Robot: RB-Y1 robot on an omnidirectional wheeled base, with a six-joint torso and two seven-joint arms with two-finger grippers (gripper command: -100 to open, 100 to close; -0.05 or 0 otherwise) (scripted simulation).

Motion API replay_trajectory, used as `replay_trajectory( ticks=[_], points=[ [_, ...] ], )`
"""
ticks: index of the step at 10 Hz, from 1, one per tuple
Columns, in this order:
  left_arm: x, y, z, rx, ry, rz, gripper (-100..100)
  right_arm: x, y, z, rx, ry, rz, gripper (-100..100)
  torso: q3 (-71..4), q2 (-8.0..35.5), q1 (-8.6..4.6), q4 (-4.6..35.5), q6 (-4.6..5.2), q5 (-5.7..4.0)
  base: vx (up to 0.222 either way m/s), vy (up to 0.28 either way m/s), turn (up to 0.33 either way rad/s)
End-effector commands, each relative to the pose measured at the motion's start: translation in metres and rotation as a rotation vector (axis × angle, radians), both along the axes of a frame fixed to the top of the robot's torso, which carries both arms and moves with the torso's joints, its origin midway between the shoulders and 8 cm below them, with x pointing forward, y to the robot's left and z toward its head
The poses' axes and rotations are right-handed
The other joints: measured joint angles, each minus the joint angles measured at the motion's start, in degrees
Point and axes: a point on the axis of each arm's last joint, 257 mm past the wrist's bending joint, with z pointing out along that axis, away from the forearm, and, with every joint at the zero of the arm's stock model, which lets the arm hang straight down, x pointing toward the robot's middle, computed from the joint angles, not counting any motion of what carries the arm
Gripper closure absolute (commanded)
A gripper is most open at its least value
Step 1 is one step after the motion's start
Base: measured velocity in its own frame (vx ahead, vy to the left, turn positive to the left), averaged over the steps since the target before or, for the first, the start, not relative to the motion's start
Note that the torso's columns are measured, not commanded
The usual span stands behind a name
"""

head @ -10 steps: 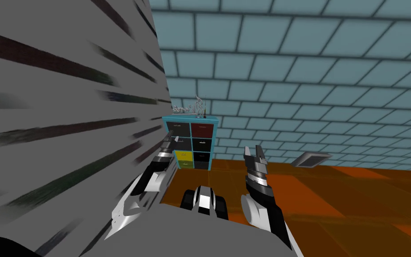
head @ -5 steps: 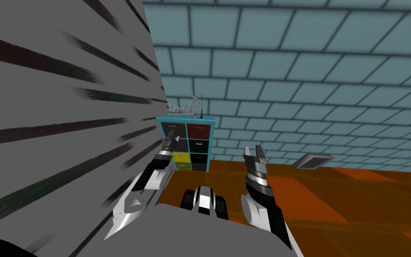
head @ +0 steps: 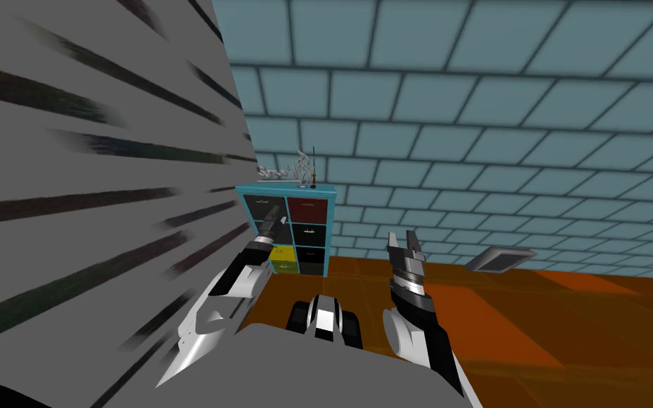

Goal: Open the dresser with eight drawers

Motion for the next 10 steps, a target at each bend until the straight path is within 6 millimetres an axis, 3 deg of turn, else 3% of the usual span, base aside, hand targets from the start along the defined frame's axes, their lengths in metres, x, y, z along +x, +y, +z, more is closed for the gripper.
replay_trajectory(
  ticks=[1,10],
  points=[
    [0.007,0.0,-0.006,-0.005,0.05,-0.006,-100,0.0,0.0,0.0,0.0,0.0,0.0,0,0.0,0.1,0.09,0.0,0.0,0.03,0.1,-0.098,0.008],
    [0.021,0.001,-0.02,-0.006,0.168,-0.02,-100,0.0,0.0,0.0,0.0,0.0,0.0,0,0.1,0.1,0.13,0.0,0.0,0.04,0.084,-0.095,0.006]
  ],
)
